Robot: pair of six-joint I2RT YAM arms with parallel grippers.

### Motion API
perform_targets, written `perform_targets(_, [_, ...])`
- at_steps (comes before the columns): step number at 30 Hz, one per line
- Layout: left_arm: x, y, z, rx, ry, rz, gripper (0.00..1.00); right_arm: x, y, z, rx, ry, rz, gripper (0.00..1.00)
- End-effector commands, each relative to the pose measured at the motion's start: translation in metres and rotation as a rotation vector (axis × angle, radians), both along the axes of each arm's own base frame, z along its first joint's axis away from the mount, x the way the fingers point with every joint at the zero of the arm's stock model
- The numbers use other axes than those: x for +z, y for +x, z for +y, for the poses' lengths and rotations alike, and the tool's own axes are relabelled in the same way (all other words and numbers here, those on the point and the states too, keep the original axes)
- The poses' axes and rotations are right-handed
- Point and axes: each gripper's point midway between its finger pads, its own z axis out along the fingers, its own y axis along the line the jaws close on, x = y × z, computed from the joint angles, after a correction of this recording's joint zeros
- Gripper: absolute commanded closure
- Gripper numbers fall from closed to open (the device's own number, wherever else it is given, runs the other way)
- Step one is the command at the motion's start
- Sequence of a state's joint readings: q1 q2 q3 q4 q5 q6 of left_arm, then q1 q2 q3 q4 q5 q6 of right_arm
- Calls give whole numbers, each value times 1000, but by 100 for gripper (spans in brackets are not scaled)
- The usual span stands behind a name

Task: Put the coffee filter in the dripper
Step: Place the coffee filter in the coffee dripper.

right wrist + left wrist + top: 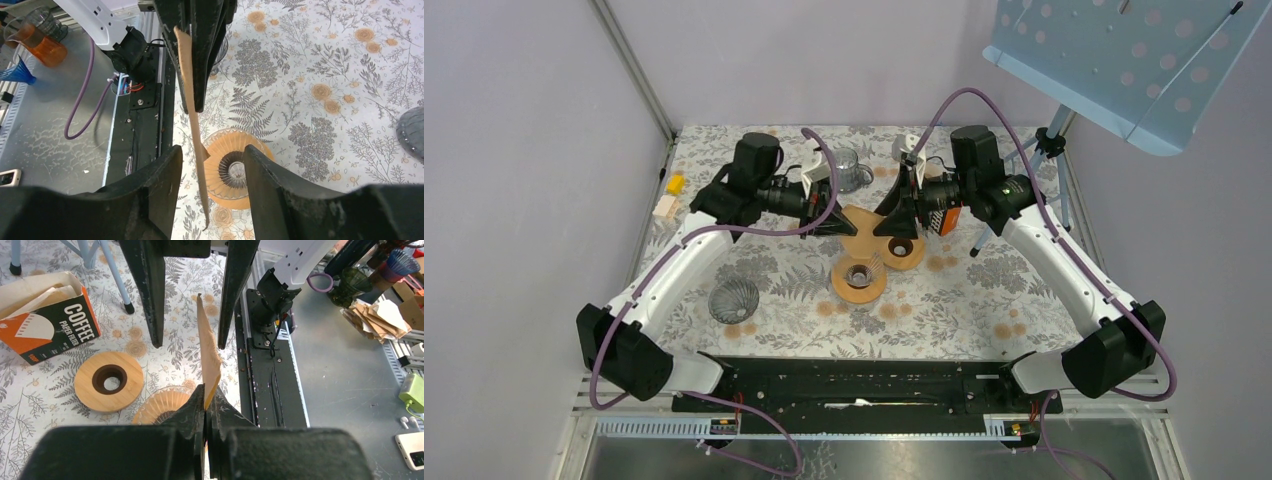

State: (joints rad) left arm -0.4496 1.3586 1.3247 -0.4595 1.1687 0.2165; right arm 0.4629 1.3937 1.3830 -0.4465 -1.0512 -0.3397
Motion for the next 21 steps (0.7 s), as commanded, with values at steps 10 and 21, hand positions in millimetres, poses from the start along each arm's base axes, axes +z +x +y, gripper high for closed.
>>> perform_targets(10, [4, 3, -6, 27, 65, -100, 100, 3, -9, 5, 40, -12, -53, 61])
perform_targets(21, [4, 7, -7, 37, 70, -109, 100, -3, -15, 11, 93, -1, 1, 96])
